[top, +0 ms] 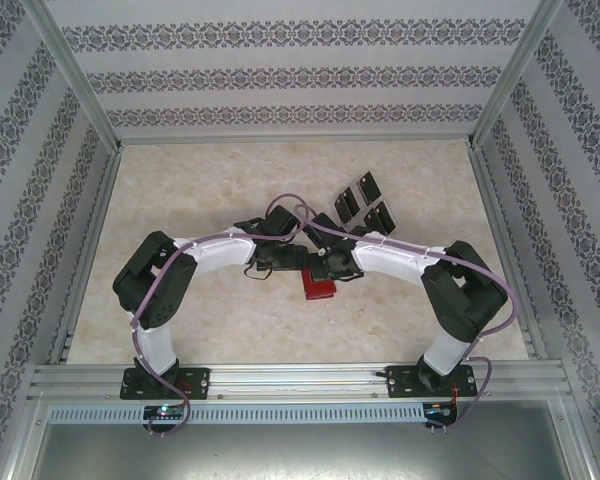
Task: Put the credit cards into the card holder
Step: Close the button on the card holder.
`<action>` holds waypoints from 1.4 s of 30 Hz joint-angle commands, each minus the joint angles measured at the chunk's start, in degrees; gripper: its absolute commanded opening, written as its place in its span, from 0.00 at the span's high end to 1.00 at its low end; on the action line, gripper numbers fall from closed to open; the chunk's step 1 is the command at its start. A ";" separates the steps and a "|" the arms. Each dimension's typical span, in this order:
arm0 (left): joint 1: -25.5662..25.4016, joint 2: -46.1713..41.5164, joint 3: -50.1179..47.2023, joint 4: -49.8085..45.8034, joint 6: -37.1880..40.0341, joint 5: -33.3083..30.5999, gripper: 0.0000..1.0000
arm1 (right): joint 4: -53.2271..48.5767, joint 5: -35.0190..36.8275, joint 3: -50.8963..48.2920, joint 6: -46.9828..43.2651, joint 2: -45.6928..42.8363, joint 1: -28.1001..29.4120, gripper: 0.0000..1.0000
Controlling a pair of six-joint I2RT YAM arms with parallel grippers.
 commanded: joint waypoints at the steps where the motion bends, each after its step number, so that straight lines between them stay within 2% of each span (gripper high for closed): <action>1: -0.54 3.27 0.09 3.82 0.49 4.47 0.18 | -0.36 -0.99 -1.50 0.65 1.01 0.06 1.00; 14: -0.49 3.25 0.24 3.61 0.58 4.41 0.18 | -0.53 -1.84 -2.67 1.54 -3.11 -0.04 1.00; 42: -0.50 3.95 0.15 3.82 0.61 4.92 0.19 | 4.11 -3.33 -7.59 4.15 3.17 -1.54 1.00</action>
